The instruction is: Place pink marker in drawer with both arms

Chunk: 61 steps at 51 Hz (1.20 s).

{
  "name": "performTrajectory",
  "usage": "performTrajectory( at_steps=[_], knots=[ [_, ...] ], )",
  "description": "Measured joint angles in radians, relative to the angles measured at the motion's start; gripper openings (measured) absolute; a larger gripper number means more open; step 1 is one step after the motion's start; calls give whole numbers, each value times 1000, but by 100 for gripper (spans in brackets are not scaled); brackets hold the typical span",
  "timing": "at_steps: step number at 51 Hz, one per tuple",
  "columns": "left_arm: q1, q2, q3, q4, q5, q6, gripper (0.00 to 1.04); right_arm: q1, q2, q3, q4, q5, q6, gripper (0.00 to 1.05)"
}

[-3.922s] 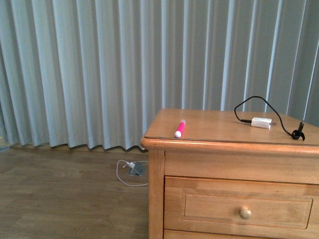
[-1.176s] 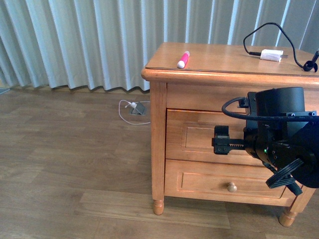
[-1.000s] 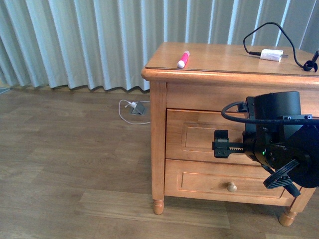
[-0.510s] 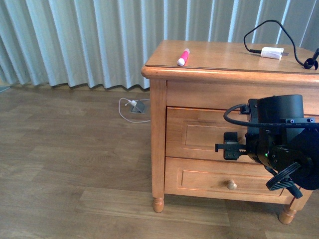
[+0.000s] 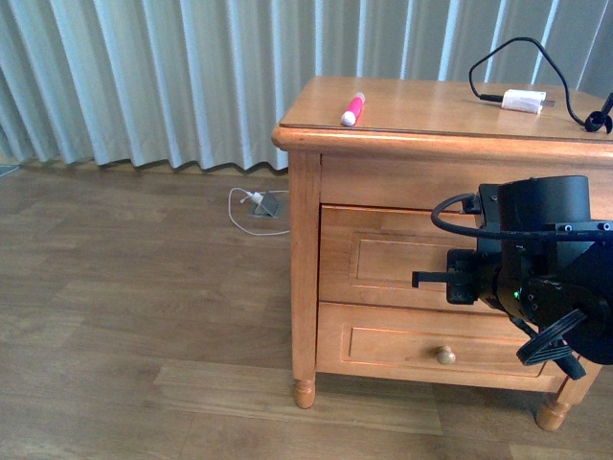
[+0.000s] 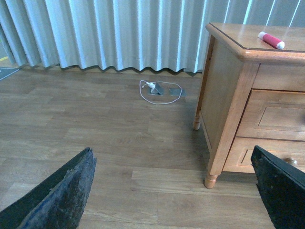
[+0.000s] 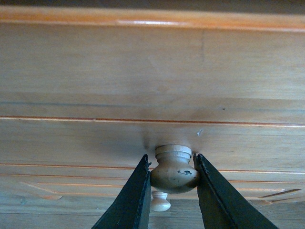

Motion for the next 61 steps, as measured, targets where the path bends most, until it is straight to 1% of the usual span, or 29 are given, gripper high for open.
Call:
performTrajectory(
  at_steps=[9,19,24,27,37,46,49,51,52,56,57,61],
  knots=[
    [0,0,0,0,0,0,99,-5,-22,-10,-51,-25,31,22],
    [0,0,0,0,0,0,99,-2,-102,-120,-72,-53,85,22],
    [0,0,0,0,0,0,99,4,-164,-204,-80,-62,97,22],
    [0,0,0,0,0,0,99,13,-222,-287,-79,-69,97,22],
    [0,0,0,0,0,0,99,27,-371,-513,-39,-105,88,22],
    [0,0,0,0,0,0,99,39,-455,-642,-14,-122,84,21],
    [0,0,0,0,0,0,99,40,-475,-668,-14,-126,81,27],
    [0,0,0,0,0,0,99,40,-495,-686,-14,-126,88,35],
    [0,0,0,0,0,0,99,40,-498,-688,-14,-125,89,36],
    [0,0,0,0,0,0,99,33,-560,-715,-29,-117,106,50],
    [0,0,0,0,0,0,99,32,-570,-718,-34,-117,107,52],
    [0,0,0,0,0,0,99,24,-657,-744,-77,-125,117,64]
  ],
)
